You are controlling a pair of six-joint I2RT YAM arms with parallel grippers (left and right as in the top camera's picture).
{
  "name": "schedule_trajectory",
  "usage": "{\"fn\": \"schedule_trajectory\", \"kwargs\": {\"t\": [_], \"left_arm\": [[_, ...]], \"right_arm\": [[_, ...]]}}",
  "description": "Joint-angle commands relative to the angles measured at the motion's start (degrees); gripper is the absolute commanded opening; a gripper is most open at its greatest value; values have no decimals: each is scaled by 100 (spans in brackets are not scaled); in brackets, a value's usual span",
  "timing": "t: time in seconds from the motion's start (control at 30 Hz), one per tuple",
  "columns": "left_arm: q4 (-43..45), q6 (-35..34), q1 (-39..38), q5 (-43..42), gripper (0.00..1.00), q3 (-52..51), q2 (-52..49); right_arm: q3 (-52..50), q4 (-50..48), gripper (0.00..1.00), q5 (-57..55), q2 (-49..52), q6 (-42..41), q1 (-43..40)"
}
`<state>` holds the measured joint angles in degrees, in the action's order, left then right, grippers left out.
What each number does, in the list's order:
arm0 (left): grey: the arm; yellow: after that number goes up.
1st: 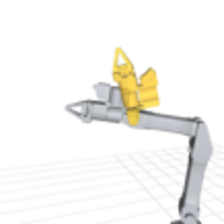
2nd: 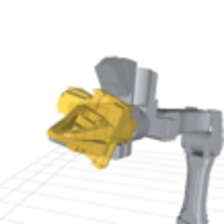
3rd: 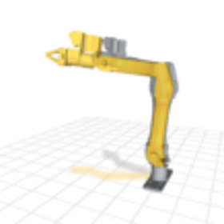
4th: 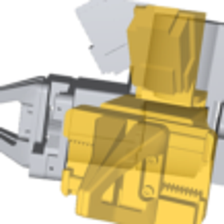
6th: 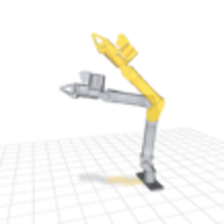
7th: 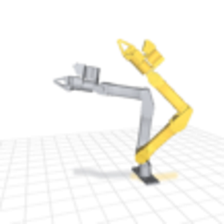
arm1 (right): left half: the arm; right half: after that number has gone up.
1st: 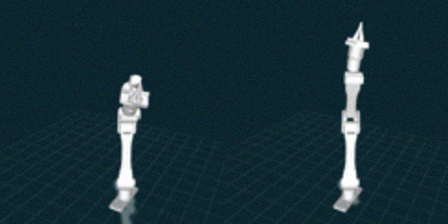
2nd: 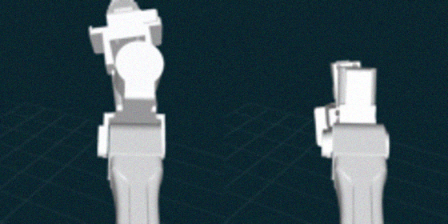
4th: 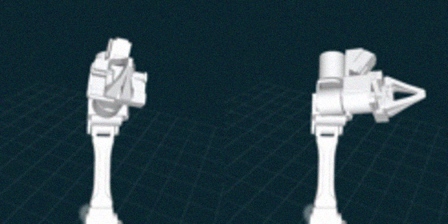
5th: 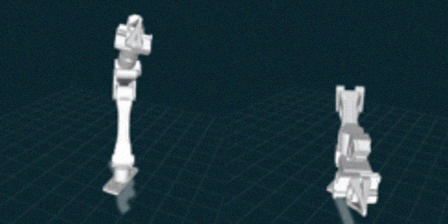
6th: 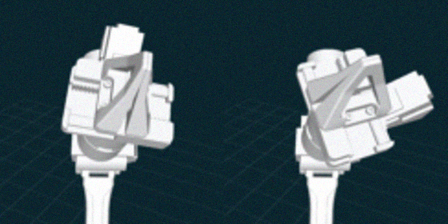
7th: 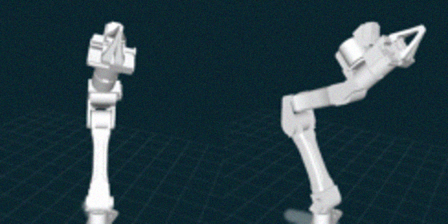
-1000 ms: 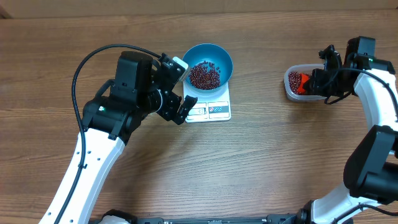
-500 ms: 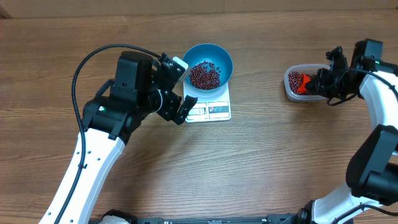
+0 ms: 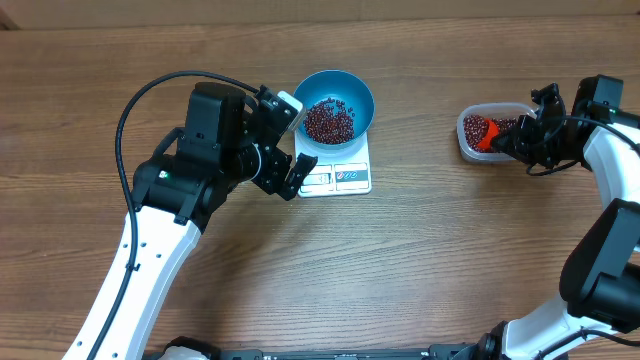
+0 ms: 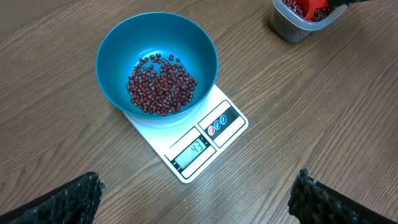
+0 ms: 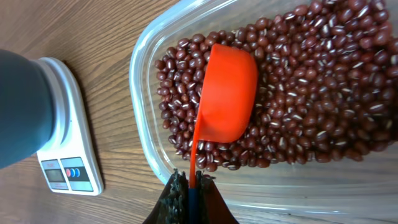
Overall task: Scoop item into bowl and weigh 150g on scale
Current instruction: 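Drag the red scoop through the beans with right gripper to fill it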
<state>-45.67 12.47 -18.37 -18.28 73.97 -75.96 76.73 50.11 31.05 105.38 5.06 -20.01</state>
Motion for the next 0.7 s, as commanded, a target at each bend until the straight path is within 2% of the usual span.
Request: {"fn": "schedule_trajectory", "kwargs": {"t": [0.0, 0.37, 0.67], "left_arm": [[2, 127, -4, -79, 100, 76, 66], [2, 127, -2, -79, 100, 76, 66], [2, 127, -2, -79, 99, 76, 66]], "right_arm": [[-136, -15, 4, 289, 52, -87, 31], [-136, -81, 4, 468, 52, -673, -55], [-136, -81, 4, 734, 52, -831, -339]]}}
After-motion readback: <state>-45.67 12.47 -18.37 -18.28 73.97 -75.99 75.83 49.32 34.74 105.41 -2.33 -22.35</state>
